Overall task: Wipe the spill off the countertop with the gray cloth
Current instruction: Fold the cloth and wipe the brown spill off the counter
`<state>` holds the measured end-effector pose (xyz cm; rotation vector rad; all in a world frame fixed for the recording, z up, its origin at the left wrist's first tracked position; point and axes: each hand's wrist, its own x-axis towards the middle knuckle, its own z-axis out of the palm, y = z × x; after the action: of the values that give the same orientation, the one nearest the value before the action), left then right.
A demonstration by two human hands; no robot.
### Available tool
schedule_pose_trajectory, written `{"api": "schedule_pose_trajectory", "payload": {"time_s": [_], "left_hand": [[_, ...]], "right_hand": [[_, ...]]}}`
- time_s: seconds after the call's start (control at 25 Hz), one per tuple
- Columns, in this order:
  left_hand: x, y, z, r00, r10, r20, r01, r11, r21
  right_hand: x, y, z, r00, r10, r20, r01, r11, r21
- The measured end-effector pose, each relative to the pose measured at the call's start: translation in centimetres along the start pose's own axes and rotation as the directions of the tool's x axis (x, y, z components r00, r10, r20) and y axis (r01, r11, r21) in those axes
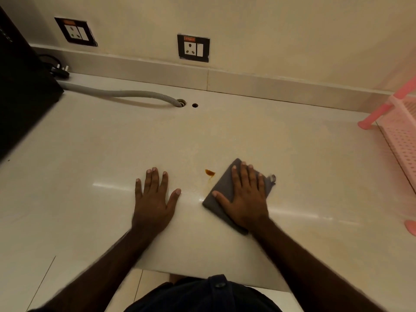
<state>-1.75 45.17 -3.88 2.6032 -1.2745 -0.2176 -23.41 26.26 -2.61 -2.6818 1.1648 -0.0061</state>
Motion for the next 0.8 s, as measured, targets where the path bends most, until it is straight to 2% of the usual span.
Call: {"api": "schedule_pose_trajectory", "payload": {"time_s": [0.08,0.2,0.32,0.44,0.52,0.64,0.8], "left_hand": [[0.1,-0.1,0.0,1.000,0.001,0.006,-0.001,1.000,-0.005],[0.0,-0.1,0.1,1.000,0.001,-0.011,-0.001,1.000,0.002],[-0.1,-0.1,0.1,1.000,0.005,-0.013,-0.005,1.000,-0.002],[-0.1,-0.1,0.1,1.000,0.005,-0.008,-0.005,1.000,0.003],[0.0,-0.1,0.2,1.000,-0.006,-0.004,0.006,1.000,0.017],[0.1,-0.2,0.4,1.000,-0.010,-0.005,0.010,1.000,0.026],[0.1,-0.3,0.6,1.000,-0.002,-0.027,0.002,1.000,0.014]], "right_hand": [[-3.7,-0.2,1.2,0.997,-0.080,0.004,0.080,0.997,0.007],[-6.0,3.1,1.1,0.997,-0.075,-0.004,0.075,0.997,-0.007],[-2.8,5.6,-0.7,1.000,0.019,0.003,-0.019,0.999,-0.044],[2.1,3.3,-1.6,0.997,0.073,0.003,-0.073,0.997,-0.010],[3.1,0.1,-0.9,1.000,0.020,0.009,-0.020,1.000,-0.009],[-0.7,-2.7,1.1,0.991,-0.130,0.015,0.130,0.991,-0.010],[-5.5,2.0,1.3,0.982,-0.188,-0.015,0.188,0.982,-0.017]]}}
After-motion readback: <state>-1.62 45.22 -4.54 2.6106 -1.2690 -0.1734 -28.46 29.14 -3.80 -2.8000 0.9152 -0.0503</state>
